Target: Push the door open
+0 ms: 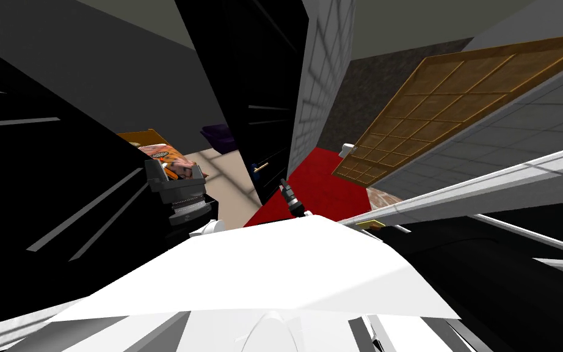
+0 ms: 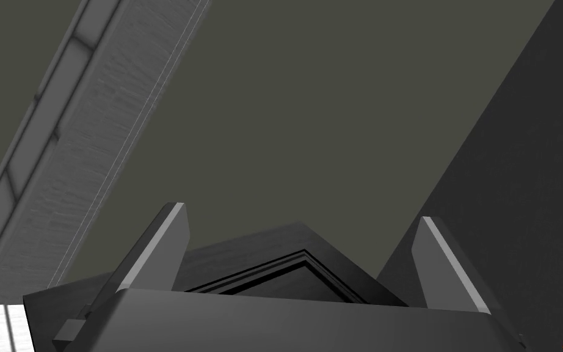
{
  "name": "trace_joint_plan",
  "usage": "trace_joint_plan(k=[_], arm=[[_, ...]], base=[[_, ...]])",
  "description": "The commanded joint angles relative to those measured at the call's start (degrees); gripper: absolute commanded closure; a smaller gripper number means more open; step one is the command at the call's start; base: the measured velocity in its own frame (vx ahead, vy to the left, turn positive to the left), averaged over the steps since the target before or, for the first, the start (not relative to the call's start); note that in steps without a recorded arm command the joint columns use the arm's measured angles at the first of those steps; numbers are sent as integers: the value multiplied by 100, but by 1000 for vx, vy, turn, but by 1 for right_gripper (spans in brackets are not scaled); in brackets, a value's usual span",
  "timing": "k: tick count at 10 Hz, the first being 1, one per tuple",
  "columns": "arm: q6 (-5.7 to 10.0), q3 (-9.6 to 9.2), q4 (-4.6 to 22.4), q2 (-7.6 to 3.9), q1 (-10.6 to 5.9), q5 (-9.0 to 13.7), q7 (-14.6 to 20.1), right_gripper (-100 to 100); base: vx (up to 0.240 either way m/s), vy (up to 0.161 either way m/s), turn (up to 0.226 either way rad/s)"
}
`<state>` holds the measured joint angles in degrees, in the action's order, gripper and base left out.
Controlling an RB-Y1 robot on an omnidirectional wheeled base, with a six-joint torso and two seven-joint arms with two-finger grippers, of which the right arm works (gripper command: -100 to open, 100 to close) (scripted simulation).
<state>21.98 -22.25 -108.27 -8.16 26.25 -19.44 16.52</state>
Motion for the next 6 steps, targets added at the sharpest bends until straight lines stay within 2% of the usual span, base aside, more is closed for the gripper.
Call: trace_joint_plan(k=[1,6], arm=[[-35,-202,128,-69,-18,-152,141,-100],[-66,-751,549,-178,-61,-569,434,-100]], base=[[169,-60,99],[198,-63,75]])
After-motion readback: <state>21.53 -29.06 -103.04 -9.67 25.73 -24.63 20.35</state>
